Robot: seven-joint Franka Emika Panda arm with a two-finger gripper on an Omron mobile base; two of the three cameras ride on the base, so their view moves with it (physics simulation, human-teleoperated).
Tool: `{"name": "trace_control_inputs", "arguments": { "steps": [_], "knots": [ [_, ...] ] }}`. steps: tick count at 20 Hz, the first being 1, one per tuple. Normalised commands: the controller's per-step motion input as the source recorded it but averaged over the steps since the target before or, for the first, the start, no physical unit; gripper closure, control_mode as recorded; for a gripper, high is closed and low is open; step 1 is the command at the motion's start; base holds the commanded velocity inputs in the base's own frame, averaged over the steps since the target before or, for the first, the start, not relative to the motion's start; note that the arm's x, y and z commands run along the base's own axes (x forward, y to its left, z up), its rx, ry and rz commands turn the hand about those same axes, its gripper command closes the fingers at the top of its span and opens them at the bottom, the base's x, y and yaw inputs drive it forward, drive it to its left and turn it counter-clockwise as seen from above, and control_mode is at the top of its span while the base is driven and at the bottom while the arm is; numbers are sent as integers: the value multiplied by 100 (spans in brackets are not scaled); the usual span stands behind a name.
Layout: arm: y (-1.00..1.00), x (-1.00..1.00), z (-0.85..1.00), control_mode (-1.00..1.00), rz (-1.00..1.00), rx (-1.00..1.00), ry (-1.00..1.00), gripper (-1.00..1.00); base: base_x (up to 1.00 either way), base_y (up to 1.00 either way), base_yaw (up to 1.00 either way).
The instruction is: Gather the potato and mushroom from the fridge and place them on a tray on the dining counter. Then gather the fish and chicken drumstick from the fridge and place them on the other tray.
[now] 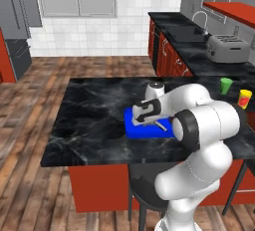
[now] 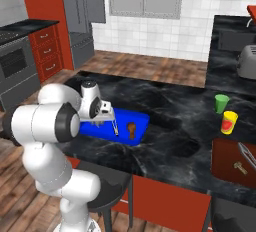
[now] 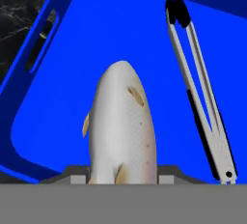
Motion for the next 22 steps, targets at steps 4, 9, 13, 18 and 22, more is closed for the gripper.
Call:
{"name": "trace_control_inputs", "arguments": {
  "steps": [4,9,13,18,22],
  "knots": [
    [2,24,-19,-100,0,0,0,100,0,0,0],
    [1,25,-18,-100,0,0,0,100,0,0,0],
    [0,27,-15,-100,0,0,0,100,0,0,0],
    [1,24,-14,-100,1,0,0,100,0,0,0],
    [4,14,-14,-100,2,0,0,-100,0,0,0]
  ]
}}
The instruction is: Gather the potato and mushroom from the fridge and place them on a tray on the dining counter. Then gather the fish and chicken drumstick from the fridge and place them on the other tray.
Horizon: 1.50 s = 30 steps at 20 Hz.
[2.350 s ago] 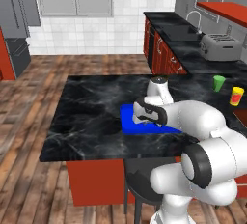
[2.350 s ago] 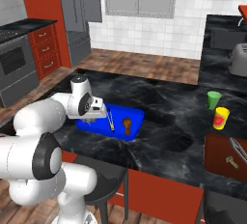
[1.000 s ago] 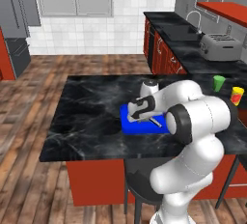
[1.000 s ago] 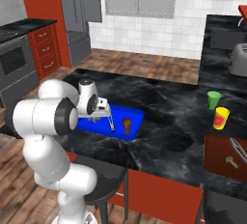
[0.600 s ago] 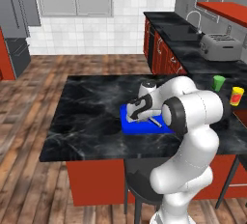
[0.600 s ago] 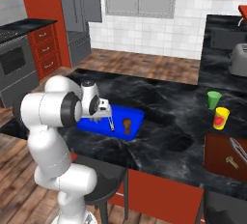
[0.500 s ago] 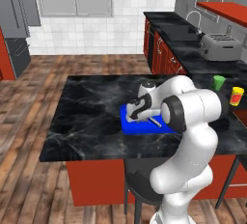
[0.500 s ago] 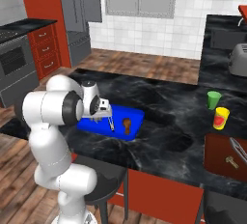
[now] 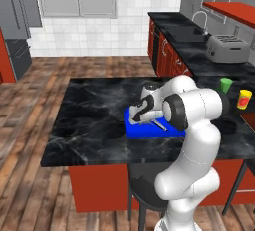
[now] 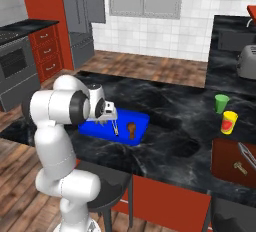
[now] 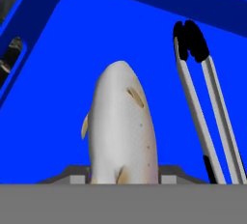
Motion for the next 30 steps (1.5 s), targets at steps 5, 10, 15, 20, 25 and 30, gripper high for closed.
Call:
{"name": "trace_control_inputs", "arguments": {
  "steps": [5,10,15,20,25,30],
  "knots": [
    [0,1,-2,-100,1,0,0,-100,0,0,0],
    [0,-10,9,-100,0,0,0,-100,0,0,0],
    [0,-32,37,-100,0,0,-2,-100,0,0,0],
    [-1,-48,59,-100,0,0,-8,-100,0,0,0],
    [0,-79,76,-100,0,0,-16,-100,0,0,0],
    [-3,-89,74,-100,0,0,-20,-100,0,0,0]
  ]
}}
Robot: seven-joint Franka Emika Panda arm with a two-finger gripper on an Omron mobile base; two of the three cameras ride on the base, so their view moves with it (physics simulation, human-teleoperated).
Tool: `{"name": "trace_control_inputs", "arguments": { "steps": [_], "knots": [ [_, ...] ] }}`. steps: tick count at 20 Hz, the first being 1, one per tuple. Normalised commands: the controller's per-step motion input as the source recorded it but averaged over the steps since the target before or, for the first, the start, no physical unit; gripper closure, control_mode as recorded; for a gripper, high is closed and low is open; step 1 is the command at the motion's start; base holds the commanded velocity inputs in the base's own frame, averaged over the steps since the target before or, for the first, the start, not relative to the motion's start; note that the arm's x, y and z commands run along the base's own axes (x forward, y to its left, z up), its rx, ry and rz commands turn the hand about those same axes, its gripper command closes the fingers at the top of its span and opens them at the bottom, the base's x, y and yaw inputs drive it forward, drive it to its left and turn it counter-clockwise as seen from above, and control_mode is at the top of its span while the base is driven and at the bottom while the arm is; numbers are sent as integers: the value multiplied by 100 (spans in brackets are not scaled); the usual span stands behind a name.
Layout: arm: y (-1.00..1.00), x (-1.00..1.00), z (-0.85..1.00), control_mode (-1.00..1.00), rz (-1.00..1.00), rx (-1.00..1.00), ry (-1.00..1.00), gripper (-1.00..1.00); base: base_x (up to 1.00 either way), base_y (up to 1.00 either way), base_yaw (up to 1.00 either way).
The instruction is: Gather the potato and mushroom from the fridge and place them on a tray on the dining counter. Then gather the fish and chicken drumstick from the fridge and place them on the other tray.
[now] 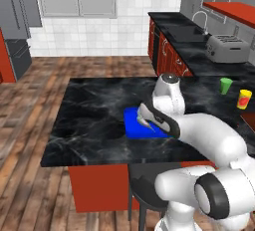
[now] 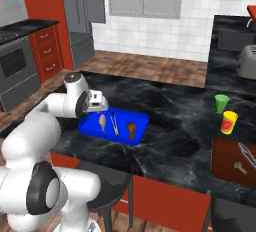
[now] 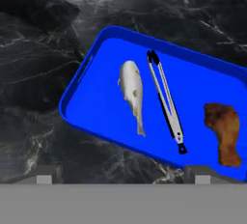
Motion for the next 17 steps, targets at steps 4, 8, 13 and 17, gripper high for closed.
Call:
{"name": "trace_control_inputs", "arguments": {
  "steps": [4,8,13,17],
  "knots": [
    [-2,-100,29,-100,-1,0,-43,-100,0,0,0],
    [-1,-100,48,-100,0,-1,-46,-100,0,0,0],
    [0,-100,68,-100,0,-5,-38,-100,0,0,0],
    [0,-100,71,-100,0,-9,-36,-100,0,0,0]
  ]
}}
